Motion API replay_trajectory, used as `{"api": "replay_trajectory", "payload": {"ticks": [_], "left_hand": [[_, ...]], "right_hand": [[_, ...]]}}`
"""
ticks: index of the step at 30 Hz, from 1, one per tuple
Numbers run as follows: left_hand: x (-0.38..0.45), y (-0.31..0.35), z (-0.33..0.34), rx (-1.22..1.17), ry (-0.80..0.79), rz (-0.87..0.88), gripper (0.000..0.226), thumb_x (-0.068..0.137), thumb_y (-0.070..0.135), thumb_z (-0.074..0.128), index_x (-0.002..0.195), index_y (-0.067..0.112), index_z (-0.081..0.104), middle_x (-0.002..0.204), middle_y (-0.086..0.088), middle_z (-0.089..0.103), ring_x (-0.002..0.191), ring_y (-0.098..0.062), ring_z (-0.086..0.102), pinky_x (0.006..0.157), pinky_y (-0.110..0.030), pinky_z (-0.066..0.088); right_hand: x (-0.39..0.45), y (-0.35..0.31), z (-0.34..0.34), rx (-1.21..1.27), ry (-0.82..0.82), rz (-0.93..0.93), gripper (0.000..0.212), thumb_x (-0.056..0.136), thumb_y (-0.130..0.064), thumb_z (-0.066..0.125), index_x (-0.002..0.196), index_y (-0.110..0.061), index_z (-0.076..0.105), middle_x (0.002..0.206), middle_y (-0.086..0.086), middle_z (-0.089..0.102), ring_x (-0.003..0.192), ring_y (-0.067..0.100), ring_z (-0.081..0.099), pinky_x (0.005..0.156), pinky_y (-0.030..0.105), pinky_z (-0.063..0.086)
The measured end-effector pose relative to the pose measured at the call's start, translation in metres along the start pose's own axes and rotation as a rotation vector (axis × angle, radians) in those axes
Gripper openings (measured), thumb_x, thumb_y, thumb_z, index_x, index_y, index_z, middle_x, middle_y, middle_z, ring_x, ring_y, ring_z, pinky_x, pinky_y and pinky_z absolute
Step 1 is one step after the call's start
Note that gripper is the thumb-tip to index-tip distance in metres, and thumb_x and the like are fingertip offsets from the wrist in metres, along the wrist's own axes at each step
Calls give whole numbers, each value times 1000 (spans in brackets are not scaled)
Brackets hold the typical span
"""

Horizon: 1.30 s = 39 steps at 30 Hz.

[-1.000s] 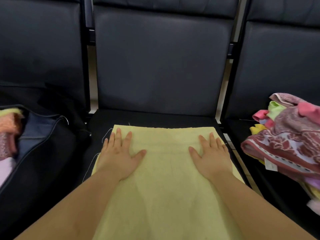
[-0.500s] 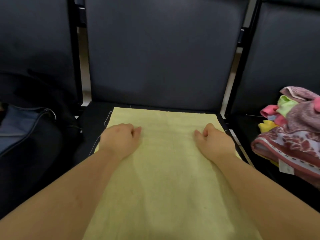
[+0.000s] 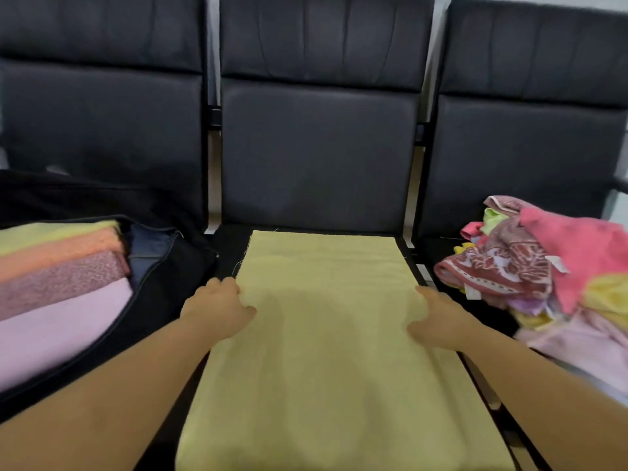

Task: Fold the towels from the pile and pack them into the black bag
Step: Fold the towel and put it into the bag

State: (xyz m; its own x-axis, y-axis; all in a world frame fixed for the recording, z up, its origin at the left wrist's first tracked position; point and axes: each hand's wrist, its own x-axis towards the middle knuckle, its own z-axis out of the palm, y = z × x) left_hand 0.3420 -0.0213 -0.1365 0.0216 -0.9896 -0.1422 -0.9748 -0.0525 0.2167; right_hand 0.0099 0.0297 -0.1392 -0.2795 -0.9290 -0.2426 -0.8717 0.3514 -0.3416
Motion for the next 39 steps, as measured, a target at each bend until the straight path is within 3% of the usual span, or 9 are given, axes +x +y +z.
{"api": "replay_trajectory", "payload": {"ticks": [5,15,20,24,27,30,32,35,39], "left_hand": [[-34,-18,4,-173,-165,-227,73,74,45,72,127,5,43,118,-9,52,103,-26,54,88,-36,48],[-53,-14,-2,-259,-243,-172,22,88,15,61,70,9,49,71,-3,49,63,-15,46,55,-22,39],[-56,-22,-10,-577,-307,-167,10,92,8,56,85,2,60,77,-12,64,66,-22,60,56,-28,51],[-62,-34,-16,-720,-278,-42,10,91,7,61,100,11,56,79,-9,71,67,-18,68,55,-29,55],[-66,-44,-20,-766,-329,72,36,91,6,60,119,26,49,90,-9,72,78,-19,70,60,-26,55],[-75,-51,-24,-672,-386,173,26,87,5,66,108,22,67,93,2,70,79,-5,66,65,-16,51],[-80,-53,-27,-586,-379,224,29,79,7,75,101,26,70,89,9,66,81,-3,63,69,-12,49],[-84,-55,-28,-418,-303,262,41,72,11,81,109,24,69,103,12,63,98,-4,59,77,-8,41],[-91,-55,-27,-138,-201,324,34,80,24,75,114,22,69,108,12,64,101,-5,58,88,-16,41]], "right_hand": [[-34,34,8,172,109,180,78,77,-33,69,142,-11,32,128,11,50,109,27,56,90,37,50],[-61,41,9,370,-6,309,47,84,-26,72,112,9,61,96,14,62,84,24,56,63,28,44],[-75,30,-1,661,2,299,21,94,-16,60,91,4,60,75,11,58,62,21,53,46,25,40],[-88,29,-9,812,-14,178,9,94,-8,58,102,-11,56,91,11,63,79,22,60,62,31,49],[-93,35,-14,784,-90,62,27,95,-3,51,116,-20,57,102,10,65,88,24,63,69,30,53],[-99,43,-14,697,-196,-20,30,93,0,54,119,-13,64,85,12,60,61,14,55,51,19,46],[-105,45,-17,558,-203,-48,32,86,-3,66,115,-17,66,77,3,63,57,8,55,60,19,48],[-112,45,-19,218,-134,-78,40,80,-14,76,117,-24,66,72,-9,58,71,7,59,79,21,46],[-116,42,-18,18,-59,-109,34,83,-22,73,116,-21,64,92,-10,59,81,6,60,65,13,43]]}}
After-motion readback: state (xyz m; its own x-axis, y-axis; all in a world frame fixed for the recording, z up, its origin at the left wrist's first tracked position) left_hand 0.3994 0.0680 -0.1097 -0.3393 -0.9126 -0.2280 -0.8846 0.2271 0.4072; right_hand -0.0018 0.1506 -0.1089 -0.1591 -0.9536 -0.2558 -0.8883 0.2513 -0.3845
